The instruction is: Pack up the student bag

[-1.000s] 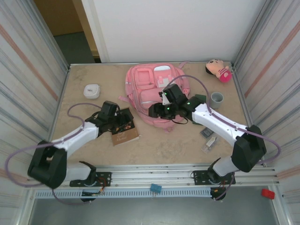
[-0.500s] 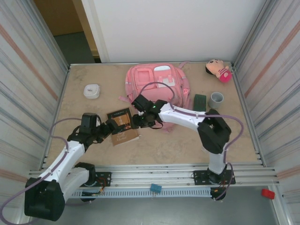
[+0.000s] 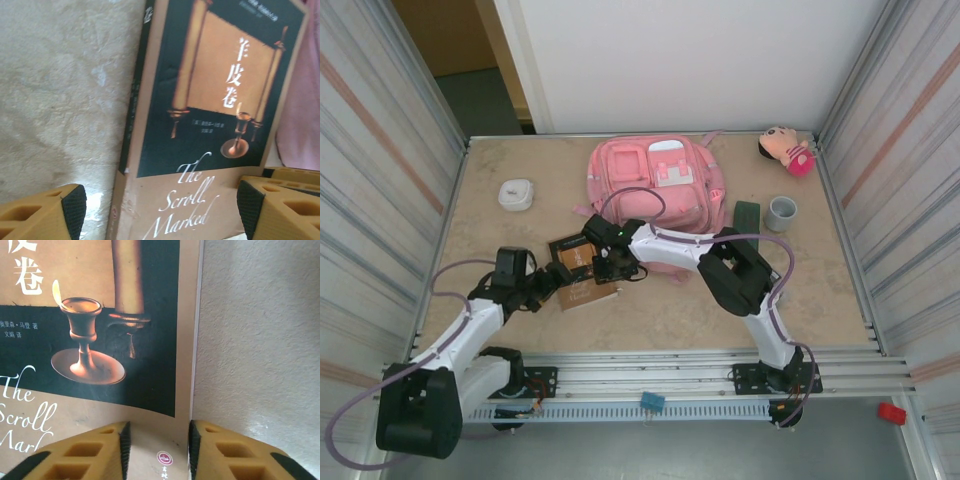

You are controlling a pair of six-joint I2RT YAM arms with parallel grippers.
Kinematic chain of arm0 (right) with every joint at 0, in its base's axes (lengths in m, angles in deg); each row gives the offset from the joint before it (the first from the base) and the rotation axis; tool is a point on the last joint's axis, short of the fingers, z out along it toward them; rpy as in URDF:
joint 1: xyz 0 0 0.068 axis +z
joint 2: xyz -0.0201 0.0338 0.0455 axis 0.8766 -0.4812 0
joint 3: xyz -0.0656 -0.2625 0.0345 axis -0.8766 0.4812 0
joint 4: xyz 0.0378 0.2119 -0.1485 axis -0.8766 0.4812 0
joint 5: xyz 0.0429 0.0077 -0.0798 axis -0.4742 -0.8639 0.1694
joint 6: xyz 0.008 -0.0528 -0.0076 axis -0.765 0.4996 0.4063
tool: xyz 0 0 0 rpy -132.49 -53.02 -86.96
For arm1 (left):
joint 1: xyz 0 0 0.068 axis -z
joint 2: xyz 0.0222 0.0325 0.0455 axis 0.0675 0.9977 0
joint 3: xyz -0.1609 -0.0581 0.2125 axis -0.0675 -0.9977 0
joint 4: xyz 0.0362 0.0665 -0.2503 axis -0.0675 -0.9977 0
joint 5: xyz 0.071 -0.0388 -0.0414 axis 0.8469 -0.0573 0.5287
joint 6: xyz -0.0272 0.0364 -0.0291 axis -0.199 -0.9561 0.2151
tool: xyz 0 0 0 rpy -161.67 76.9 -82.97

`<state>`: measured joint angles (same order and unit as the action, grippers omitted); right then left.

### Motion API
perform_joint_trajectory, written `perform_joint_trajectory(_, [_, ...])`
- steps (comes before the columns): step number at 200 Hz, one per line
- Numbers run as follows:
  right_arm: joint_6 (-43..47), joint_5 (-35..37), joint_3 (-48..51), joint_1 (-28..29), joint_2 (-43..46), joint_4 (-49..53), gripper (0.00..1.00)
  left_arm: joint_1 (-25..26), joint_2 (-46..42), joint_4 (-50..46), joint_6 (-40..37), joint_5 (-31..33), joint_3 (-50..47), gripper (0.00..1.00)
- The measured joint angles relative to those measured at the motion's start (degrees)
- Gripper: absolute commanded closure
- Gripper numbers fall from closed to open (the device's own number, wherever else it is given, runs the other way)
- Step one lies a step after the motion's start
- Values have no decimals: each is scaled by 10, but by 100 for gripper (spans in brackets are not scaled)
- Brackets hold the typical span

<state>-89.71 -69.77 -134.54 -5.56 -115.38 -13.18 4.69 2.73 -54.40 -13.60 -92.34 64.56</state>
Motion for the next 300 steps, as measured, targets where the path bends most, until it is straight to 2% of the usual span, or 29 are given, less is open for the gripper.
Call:
perform_joint_trajectory(20, [-11, -25, 8, -17, 4, 0, 83, 0, 21, 15, 0, -6, -3, 20])
perform_joint_trajectory(47, [-21, -65, 41, -33, 18, -37, 83, -4, 48, 30, 0, -18, -4, 21])
perform_joint_trajectory(76, [-22, -82, 46, -37, 19, -44, 83, -7, 89, 98, 5, -56, -6, 29])
perform_joint_trajectory(102, [-22, -89, 47, -39, 19, -46, 82, -13, 107, 129, 7, -81, -7, 31])
perform_joint_trajectory(130, [-22, -92, 48, -40, 19, -47, 82, -12, 94, 126, 8, -105, -7, 32])
perform_joint_trajectory(153, [-22, -92, 51, -40, 22, -50, 82, -9, 33, 92, 5, -120, 0, 40])
perform_joint_trajectory(176, [-23, -95, 55, -40, 23, -59, 82, -8, -17, 74, 3, -119, 7, 42])
perform_joint_trajectory(195, [-25, -97, 60, -40, 25, -66, 82, -8, -10, 89, 6, -119, -1, 42])
perform_joint_trajectory(211, [-26, -97, 63, -40, 27, -71, 81, -8, 29, 108, 11, -122, -7, 43])
perform_joint_trajectory(220, [-26, -98, 64, -40, 27, -73, 81, -8, 55, 117, 13, -126, -7, 50])
perform_joint_trajectory(237, [-26, -99, 66, -40, 28, -75, 81, -5, 87, 132, 16, -133, -7, 54])
perform_joint_trajectory(248, [-26, -99, 66, -40, 28, -76, 80, -3, 94, 135, 14, -134, -7, 64])
perform_joint_trajectory(265, [-30, -101, 73, -40, 32, -85, 78, -1, 94, 131, 9, -132, -3, 90])
perform_joint_trajectory(272, [-35, -103, 81, -41, 36, -94, 76, -1, 93, 125, 2, -129, 2, 97])
perform_joint_trajectory(281, [-37, -107, 93, -41, 43, -107, 74, 0, 90, 107, -10, -123, 13, 100])
perform_joint_trajectory(300, [-40, -110, 124, -41, 76, -124, 66, 3, 67, 69, -31, -111, 40, 100])
